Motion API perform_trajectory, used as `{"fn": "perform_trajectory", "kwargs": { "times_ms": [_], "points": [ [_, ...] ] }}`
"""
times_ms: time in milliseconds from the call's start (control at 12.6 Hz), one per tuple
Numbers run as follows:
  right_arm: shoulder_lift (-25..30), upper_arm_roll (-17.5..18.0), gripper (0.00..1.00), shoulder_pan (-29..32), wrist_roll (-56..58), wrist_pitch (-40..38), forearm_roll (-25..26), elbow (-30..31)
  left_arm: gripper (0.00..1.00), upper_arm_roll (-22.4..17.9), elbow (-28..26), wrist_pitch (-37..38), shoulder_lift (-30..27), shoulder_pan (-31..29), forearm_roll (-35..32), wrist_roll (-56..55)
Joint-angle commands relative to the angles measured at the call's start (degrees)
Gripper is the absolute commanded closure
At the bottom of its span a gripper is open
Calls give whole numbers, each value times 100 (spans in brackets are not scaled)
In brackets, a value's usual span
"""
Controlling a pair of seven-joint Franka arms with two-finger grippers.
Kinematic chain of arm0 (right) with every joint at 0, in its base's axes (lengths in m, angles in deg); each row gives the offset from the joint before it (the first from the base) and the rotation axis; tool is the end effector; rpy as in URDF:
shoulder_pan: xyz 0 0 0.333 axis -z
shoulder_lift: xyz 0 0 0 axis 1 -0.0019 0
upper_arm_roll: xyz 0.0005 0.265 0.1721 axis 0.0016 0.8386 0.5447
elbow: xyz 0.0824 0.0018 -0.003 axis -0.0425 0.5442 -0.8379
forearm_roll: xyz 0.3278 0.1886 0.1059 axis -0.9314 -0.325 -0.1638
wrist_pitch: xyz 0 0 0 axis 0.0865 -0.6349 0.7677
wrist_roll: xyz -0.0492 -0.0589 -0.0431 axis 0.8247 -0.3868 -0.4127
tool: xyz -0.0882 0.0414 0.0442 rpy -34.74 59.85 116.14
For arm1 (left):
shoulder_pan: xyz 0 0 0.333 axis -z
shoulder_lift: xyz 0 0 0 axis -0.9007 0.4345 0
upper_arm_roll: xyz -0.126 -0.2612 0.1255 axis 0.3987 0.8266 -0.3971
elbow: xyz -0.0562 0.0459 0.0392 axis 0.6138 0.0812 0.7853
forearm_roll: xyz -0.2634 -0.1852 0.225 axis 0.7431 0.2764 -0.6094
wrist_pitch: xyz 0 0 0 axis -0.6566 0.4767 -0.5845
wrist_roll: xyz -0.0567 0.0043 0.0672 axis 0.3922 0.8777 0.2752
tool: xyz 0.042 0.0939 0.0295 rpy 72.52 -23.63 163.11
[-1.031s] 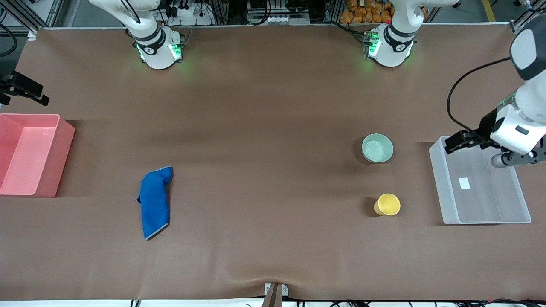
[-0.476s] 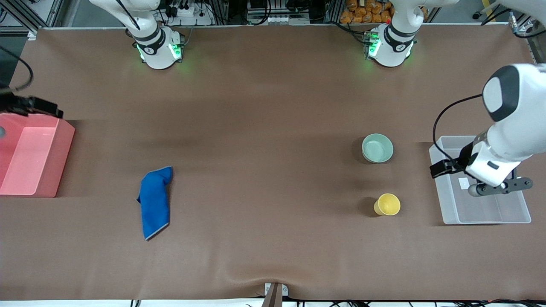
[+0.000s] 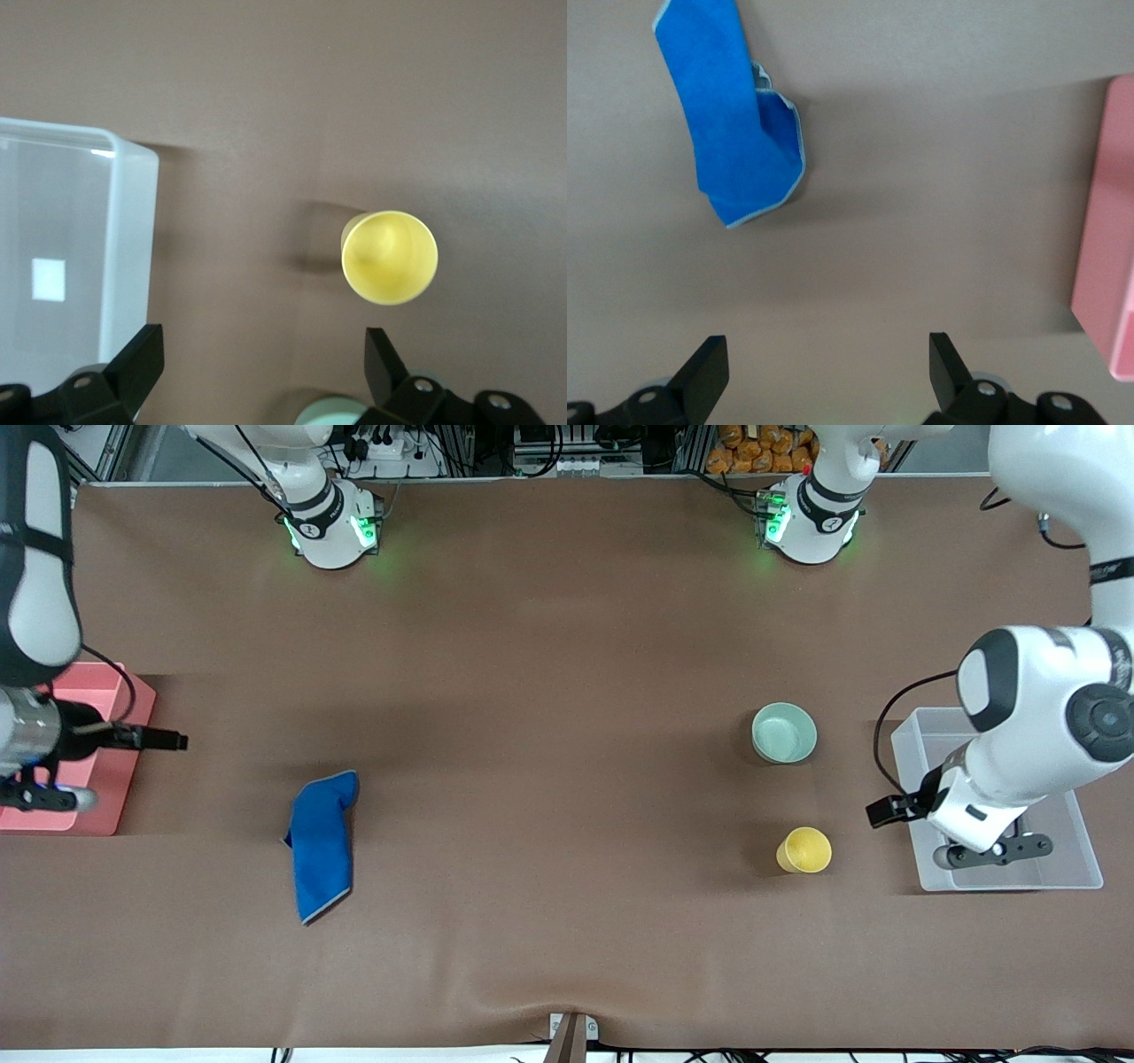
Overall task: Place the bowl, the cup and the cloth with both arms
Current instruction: 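Reach the left gripper to the yellow cup while the right gripper reaches the cloth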
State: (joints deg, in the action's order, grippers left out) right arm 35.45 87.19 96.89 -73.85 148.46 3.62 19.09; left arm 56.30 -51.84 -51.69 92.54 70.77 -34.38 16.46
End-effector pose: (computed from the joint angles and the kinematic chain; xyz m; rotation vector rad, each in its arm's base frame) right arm 0.6336 -0.0748 0.4206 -3.0309 0.1610 0.4125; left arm 0.6814 -0.0516 0.3727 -3.1243 -0.1989 -0.0713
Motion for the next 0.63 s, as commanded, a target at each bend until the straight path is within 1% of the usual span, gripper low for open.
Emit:
{"fn": "perform_trajectory", "kwargs": {
  "times_ms": [0,159,238,317,396,476,555],
  "points": [
    [-577,22,0,-137,-173,461,-116,-174,0,-11,195,-231,367,42,163,127],
    [-867,22,0,-312,-655,1032,-133,-165,0,-11,405,-599,762,59,391,127],
    [-999,22,0,-322,-797,1244,-142,-122,0,-11,563,-671,981,68,436,49],
    [-1192,40,0,-261,-807,1376,-246,-121,0,-2,625,-697,1097,77,445,13],
    [-1350,31,0,-269,-772,1647,-569,-113,0,-2,626,-715,1141,68,445,13],
    [-1396,40,0,-304,-772,1859,-677,-113,0,-2,634,-759,1194,60,480,30],
    [-1500,31,0,-435,-746,2070,-678,-113,0,-2,635,-898,1281,68,663,30]
  ]
}}
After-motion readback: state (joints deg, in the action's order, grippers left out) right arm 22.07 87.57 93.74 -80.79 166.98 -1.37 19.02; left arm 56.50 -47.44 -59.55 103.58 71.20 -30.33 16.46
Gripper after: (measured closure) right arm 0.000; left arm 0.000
